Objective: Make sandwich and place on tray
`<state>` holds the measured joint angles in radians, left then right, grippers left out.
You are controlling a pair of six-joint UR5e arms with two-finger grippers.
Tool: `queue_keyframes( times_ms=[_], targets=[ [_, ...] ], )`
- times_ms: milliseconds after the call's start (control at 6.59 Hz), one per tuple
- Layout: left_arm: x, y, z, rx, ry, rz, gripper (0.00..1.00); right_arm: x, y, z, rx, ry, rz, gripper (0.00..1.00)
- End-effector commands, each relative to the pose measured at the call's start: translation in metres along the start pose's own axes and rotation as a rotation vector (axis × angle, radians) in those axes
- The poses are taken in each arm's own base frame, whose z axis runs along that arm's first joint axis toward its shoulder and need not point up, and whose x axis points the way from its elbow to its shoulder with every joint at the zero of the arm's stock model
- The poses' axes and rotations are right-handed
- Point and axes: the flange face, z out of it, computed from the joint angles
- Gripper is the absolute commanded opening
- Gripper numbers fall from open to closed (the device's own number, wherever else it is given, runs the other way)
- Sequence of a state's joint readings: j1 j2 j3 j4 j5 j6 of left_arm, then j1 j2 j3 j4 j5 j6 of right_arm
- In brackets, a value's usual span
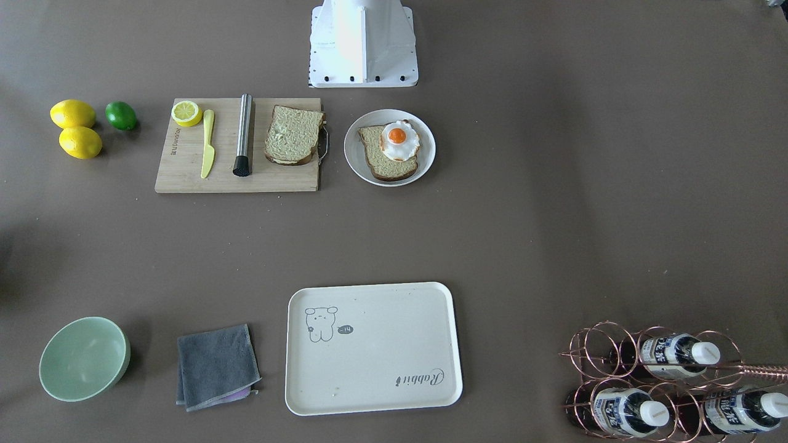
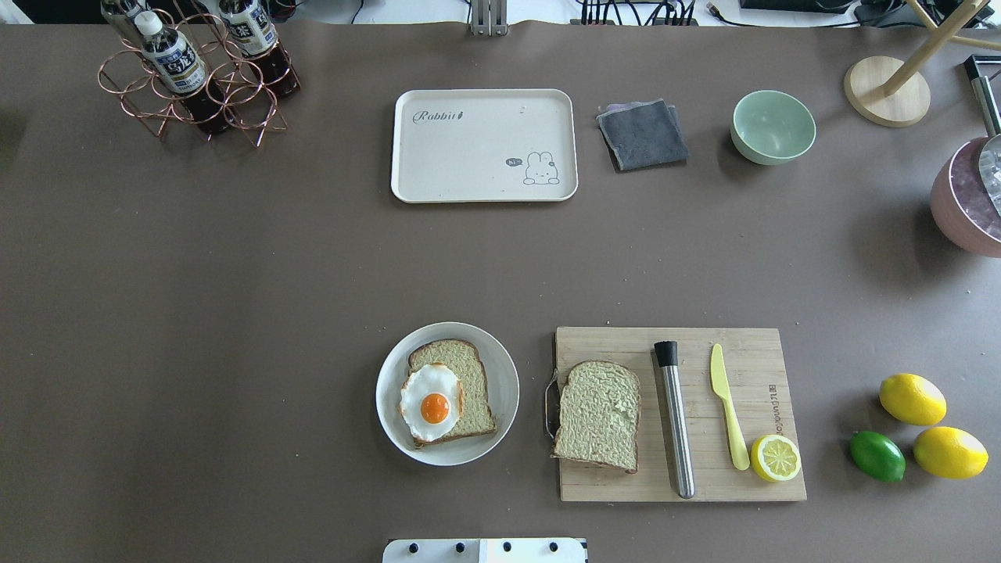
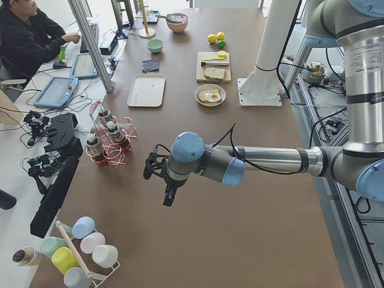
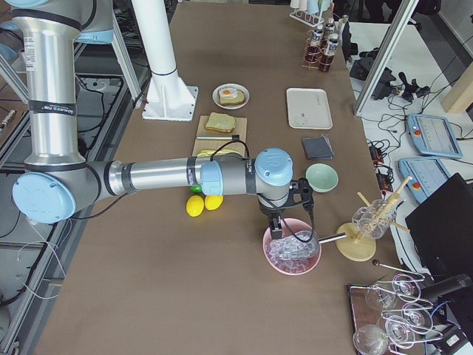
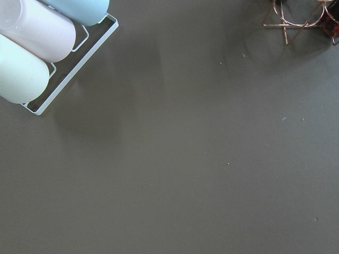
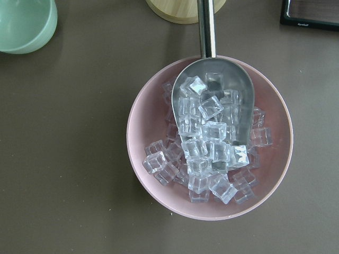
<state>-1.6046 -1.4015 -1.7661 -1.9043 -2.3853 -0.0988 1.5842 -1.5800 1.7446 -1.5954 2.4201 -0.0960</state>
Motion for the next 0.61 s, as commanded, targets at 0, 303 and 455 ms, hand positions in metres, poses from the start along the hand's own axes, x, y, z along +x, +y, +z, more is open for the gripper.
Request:
queue_keyframes(
  times_ms=[0,303,455],
  targets=[
    [0.014,-0.019,-0.002,0.007,0.048,0.004,0.98,-0.048,-0.033,0.004,0.002,-0.059,-0.086,1.00],
    [0.091,-0.057,0.026,-0.014,0.115,-0.087,0.98,-0.116,-0.054,0.005,0.013,-0.113,-0.036,1.00],
    [0.129,-0.063,0.039,-0.002,0.168,-0.133,0.98,-0.155,-0.057,0.017,0.028,-0.146,0.011,1.00]
  ],
)
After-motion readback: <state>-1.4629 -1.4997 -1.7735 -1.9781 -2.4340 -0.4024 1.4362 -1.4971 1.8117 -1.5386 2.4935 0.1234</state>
